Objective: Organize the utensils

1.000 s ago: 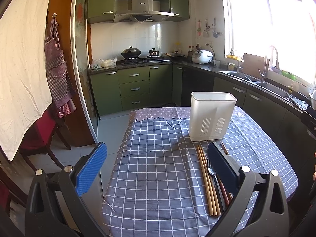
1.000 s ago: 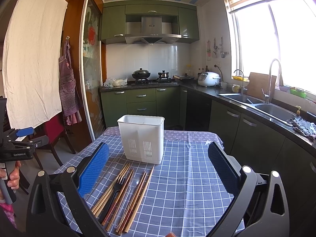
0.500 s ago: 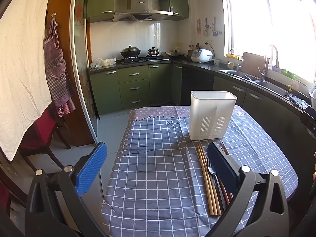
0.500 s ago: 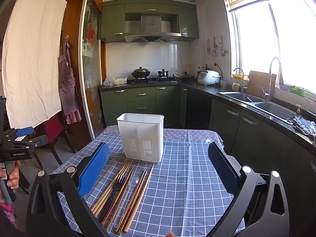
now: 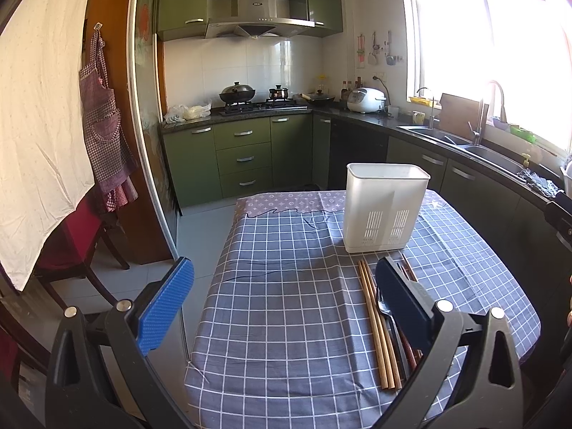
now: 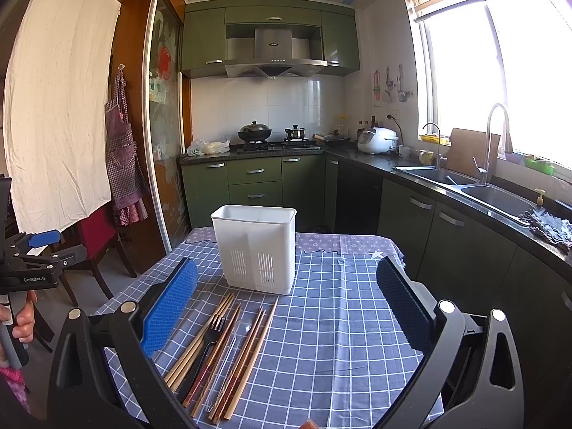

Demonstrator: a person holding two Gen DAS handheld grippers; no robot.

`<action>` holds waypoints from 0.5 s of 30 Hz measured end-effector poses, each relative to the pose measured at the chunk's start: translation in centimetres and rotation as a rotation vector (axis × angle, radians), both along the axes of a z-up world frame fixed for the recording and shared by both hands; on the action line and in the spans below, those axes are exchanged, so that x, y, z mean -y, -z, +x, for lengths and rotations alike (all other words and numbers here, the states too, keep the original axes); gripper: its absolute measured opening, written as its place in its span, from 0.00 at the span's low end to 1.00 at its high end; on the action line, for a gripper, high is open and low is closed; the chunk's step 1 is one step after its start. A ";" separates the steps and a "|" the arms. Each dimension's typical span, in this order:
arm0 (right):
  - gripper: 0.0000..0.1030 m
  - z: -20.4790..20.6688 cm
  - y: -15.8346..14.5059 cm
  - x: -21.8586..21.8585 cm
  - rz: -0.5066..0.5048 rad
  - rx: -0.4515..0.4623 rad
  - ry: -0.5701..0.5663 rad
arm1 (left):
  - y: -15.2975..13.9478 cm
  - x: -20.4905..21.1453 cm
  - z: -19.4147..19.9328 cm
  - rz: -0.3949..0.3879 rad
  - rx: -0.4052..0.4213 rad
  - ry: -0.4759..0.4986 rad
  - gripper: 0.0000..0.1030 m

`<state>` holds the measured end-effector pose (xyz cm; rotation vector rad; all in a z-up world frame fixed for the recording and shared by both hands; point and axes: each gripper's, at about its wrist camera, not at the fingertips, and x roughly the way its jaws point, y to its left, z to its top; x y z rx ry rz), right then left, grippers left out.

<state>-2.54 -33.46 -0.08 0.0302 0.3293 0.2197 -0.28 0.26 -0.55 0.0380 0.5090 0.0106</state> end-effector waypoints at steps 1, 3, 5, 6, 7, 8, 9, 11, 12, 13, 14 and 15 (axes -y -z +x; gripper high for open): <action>0.96 0.0 0.0 0.0 0.000 -0.001 0.001 | 0.0 0.0 0.0 0.000 -0.001 0.000 0.94; 0.96 0.1 0.0 0.0 0.001 -0.004 0.001 | 0.1 0.0 0.0 0.001 -0.002 -0.001 0.94; 0.96 0.2 0.1 0.0 0.002 -0.007 0.001 | 0.1 0.0 0.0 0.001 -0.002 -0.002 0.94; 0.96 0.2 0.1 0.0 0.003 -0.008 0.001 | 0.1 0.0 0.0 0.001 -0.002 -0.002 0.94; 0.96 0.2 0.2 0.0 0.003 -0.008 0.000 | 0.1 0.0 0.0 0.001 -0.003 -0.002 0.94; 0.96 0.3 0.2 0.0 0.003 -0.008 0.001 | 0.1 0.1 0.0 0.001 -0.003 -0.002 0.94; 0.96 0.3 0.2 0.0 0.002 -0.008 0.001 | 0.2 0.1 0.0 0.001 -0.003 -0.002 0.94; 0.96 0.3 0.2 0.0 0.002 -0.009 0.000 | 0.2 0.0 0.0 0.001 -0.004 -0.001 0.94; 0.96 0.3 0.2 0.0 0.003 -0.008 0.001 | 0.2 0.0 0.0 0.001 -0.004 -0.002 0.94; 0.96 0.3 0.2 0.0 0.003 -0.008 0.001 | 0.2 0.0 0.0 0.002 -0.004 -0.002 0.94; 0.96 0.3 0.2 0.0 0.003 -0.009 0.001 | 0.3 0.0 0.0 0.001 -0.005 -0.002 0.94; 0.96 0.3 0.2 0.0 0.003 -0.009 0.000 | 0.2 0.0 0.0 0.000 -0.004 -0.001 0.94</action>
